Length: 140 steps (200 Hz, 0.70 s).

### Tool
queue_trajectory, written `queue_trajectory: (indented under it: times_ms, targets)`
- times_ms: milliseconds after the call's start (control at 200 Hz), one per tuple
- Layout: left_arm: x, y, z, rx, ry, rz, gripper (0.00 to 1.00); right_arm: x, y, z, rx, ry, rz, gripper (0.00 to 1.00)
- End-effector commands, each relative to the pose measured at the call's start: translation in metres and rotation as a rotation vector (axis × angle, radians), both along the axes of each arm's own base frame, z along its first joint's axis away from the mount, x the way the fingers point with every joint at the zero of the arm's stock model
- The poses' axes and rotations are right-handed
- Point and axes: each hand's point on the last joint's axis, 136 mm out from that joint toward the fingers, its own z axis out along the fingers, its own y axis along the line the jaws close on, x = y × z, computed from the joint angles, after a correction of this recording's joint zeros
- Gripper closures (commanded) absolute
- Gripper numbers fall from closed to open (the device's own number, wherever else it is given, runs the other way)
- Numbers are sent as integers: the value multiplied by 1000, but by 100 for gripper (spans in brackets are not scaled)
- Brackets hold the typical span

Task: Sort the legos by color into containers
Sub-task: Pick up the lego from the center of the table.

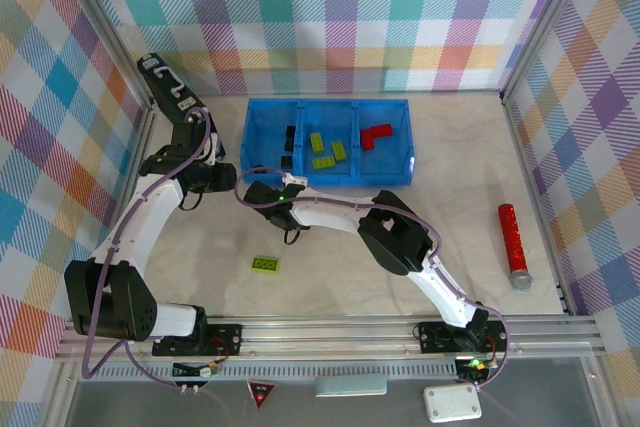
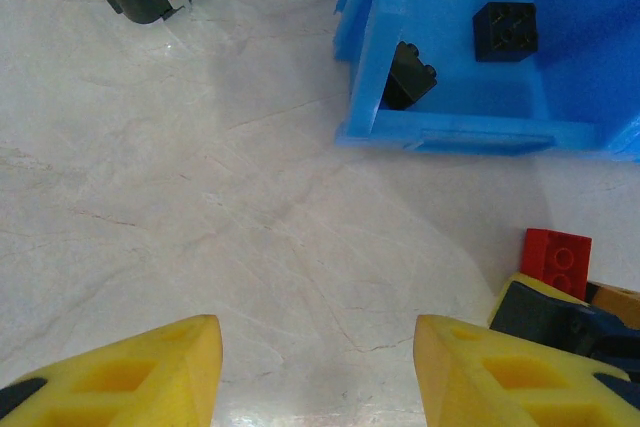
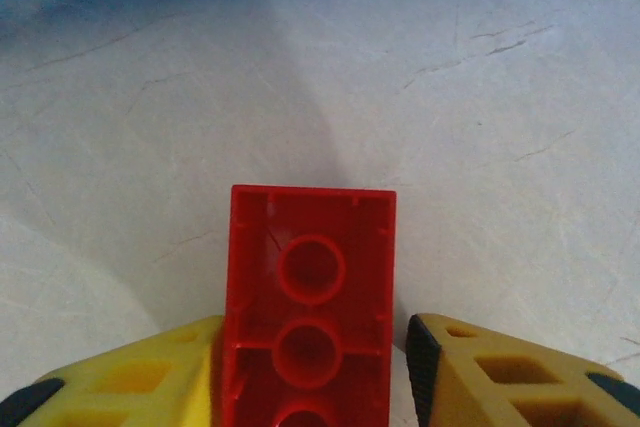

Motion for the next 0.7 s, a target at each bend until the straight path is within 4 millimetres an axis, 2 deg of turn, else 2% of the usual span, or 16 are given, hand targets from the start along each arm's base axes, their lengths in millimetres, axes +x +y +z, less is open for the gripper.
queue_trajectory:
  times_ms: [0, 145, 695]
  targets:
    - [-1, 5, -2, 0, 7, 11, 47, -1, 0, -13, -11, -2, -6, 53]
    - [0, 5, -2, 2, 7, 12, 46, -1, -2, -12, -16, -5, -7, 58]
    - [1, 7, -3, 10, 14, 14, 47, -3, -12, 5, -17, -36, 7, 66]
